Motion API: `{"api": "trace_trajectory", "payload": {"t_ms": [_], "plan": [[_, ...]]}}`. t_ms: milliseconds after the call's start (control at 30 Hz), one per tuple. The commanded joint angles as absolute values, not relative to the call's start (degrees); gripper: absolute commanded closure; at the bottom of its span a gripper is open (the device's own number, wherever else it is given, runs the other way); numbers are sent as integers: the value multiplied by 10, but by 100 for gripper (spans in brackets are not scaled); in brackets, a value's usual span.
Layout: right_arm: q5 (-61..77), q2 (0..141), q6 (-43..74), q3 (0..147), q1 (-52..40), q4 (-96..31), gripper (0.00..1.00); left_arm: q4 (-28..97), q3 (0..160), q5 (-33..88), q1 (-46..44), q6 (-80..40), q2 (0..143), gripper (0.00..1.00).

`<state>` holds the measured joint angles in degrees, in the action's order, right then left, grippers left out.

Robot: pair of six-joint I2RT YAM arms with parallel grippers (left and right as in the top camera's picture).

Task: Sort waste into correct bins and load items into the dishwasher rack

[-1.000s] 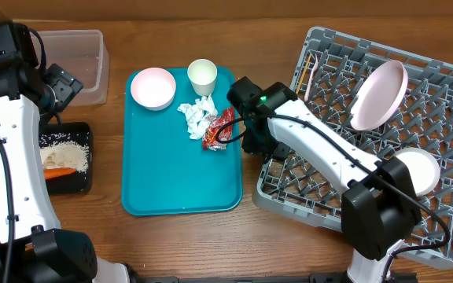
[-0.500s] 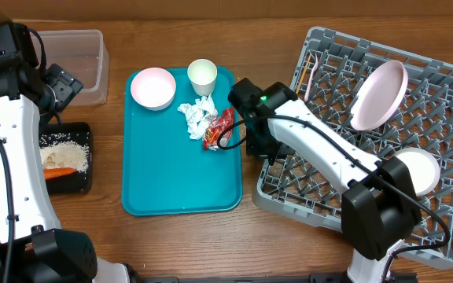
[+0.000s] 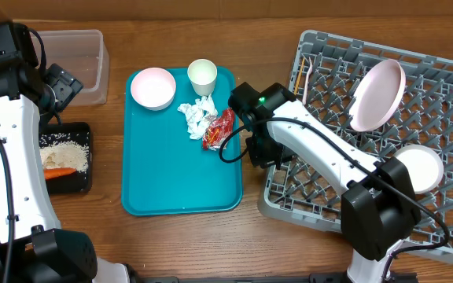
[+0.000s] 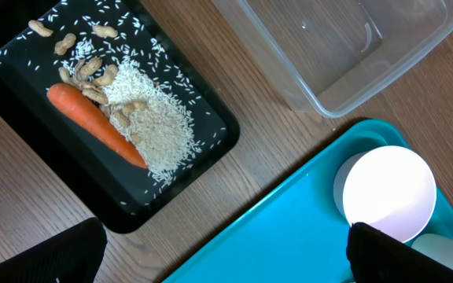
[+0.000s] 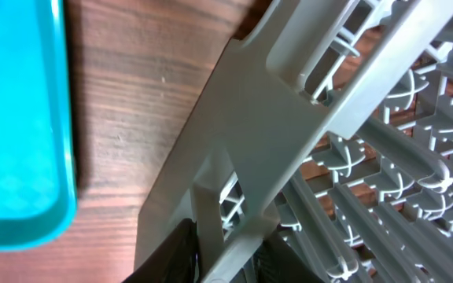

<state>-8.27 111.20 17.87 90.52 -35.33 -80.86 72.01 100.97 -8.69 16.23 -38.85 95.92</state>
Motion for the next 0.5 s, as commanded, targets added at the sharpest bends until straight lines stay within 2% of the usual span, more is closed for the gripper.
{"api": "trace_trajectory", "payload": {"t_ms": [0, 100, 133, 167, 467], "plan": [[-124, 1114, 135, 902, -332, -817, 75, 717, 1007, -94, 161, -386, 961, 0], [-141, 1114, 135, 902, -309, -818, 76, 718, 1007, -94, 161, -386, 961, 0], [-148, 1114, 135, 902, -300, -816, 85, 718, 1007, -94, 161, -386, 961, 0], [-154, 1114, 135, 902, -291, -812, 89, 717, 1007, -94, 161, -386, 961, 0], [-161, 1114, 93, 902, -224, -743, 87, 718, 1007, -94, 161, -386, 961, 0]]}}
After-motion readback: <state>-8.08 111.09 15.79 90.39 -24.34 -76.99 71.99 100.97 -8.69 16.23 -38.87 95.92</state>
